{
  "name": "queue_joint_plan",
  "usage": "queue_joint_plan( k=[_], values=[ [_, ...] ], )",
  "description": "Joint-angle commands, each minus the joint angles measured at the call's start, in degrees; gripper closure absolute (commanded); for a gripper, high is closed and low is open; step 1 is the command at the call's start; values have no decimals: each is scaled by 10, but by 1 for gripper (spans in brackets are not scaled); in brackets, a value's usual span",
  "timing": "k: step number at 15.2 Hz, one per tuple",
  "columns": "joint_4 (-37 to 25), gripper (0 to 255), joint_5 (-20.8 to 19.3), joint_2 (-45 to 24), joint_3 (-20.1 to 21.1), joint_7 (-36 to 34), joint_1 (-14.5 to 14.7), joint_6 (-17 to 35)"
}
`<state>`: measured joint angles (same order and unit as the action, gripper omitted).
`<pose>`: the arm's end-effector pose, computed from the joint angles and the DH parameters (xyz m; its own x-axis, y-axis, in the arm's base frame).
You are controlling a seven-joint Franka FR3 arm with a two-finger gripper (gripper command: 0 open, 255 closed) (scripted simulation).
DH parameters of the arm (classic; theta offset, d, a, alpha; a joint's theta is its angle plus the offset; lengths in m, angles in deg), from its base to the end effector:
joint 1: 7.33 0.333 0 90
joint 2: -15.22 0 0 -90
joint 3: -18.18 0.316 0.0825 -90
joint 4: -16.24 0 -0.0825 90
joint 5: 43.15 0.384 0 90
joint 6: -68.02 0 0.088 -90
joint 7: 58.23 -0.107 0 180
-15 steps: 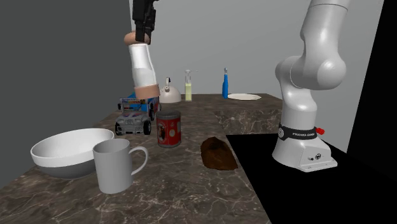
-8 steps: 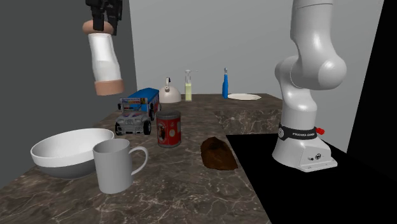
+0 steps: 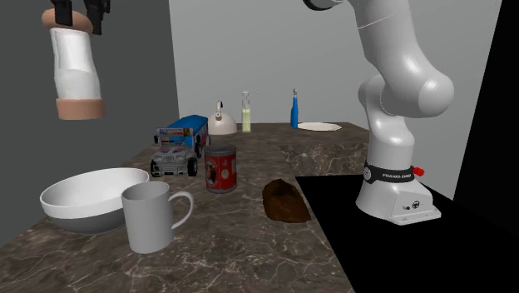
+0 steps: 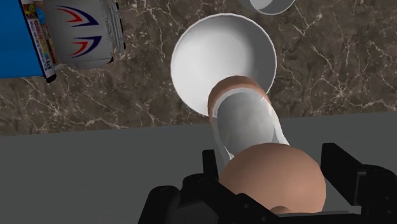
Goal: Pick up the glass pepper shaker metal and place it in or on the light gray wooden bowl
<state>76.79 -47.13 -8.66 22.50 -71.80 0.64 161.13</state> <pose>0.6689 0.1252 0.6161 0.9871 -0.0321 0.1567 -0.0328 -0.9995 0.0019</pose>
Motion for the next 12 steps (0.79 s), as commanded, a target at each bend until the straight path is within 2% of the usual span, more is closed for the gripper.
queue_joint_plan(
  k=[1, 12],
  values=[
    [12, 255, 0, -2, 0, 0, -1, 15],
    [144, 255, 1, 28, 0, -3, -5, 117]
  ],
)
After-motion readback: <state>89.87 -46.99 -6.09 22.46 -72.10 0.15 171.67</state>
